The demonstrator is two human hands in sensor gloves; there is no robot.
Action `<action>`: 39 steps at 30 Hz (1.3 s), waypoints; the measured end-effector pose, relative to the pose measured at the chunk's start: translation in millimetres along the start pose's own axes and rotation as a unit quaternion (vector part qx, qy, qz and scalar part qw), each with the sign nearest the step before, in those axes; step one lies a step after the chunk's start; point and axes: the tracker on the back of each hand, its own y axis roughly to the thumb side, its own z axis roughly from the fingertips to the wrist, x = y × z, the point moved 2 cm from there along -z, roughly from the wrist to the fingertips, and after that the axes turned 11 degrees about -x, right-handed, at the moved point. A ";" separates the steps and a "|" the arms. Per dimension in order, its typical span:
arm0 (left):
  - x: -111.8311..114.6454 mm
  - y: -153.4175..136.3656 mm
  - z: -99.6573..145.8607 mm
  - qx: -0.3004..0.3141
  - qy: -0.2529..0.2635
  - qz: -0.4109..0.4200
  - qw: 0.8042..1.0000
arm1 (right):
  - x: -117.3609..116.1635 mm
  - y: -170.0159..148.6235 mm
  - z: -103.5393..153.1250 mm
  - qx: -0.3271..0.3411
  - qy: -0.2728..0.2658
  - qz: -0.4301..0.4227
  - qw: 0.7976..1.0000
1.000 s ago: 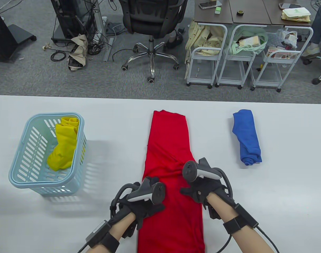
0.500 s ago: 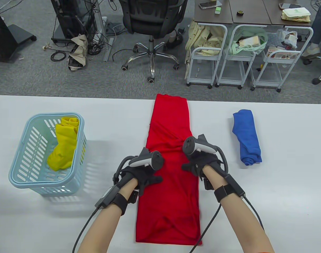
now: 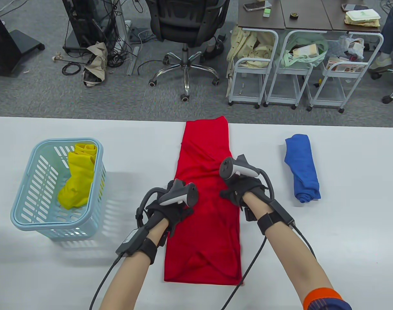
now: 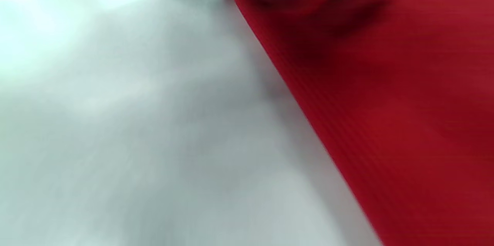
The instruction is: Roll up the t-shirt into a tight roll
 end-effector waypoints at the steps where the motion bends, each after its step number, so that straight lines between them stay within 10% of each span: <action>1: 2.0 -1.7 8.0 0.008 0.002 0.009 1.000 | -2.0 0.3 6.8 0.006 -0.006 0.000 1.000; 13: 64.8 -8.6 62.4 0.081 -0.017 -0.009 0.997 | -86.9 13.9 121.1 0.039 -0.012 0.031 0.999; 24: 63.7 -13.1 60.5 0.098 -0.012 0.054 0.994 | -99.4 -45.9 132.6 -0.030 -0.070 0.012 0.997; 33: 57.3 -1.9 82.6 0.126 -0.034 0.040 0.991 | -103.6 -1.7 155.5 0.120 -0.054 -0.012 0.991; 39: 68.1 5.1 76.1 0.091 -0.048 -0.026 0.994 | -120.8 11.9 142.3 0.104 -0.031 0.042 0.993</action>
